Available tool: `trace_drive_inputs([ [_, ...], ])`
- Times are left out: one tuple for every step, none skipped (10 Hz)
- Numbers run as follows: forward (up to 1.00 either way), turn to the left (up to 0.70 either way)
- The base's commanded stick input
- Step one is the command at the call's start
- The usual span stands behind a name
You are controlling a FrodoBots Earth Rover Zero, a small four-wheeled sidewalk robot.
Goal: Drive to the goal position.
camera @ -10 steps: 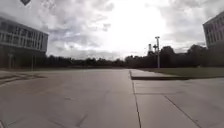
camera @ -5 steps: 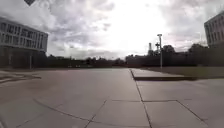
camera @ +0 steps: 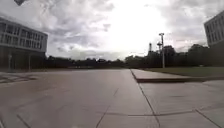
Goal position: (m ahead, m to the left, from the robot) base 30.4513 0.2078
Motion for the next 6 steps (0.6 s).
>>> trace_drive_inputs([
  [1.00, 0.00],
  [1.00, 0.00],
  [1.00, 0.00],
  [1.00, 0.00],
  [1.00, 0.00],
  [1.00, 0.00],
])
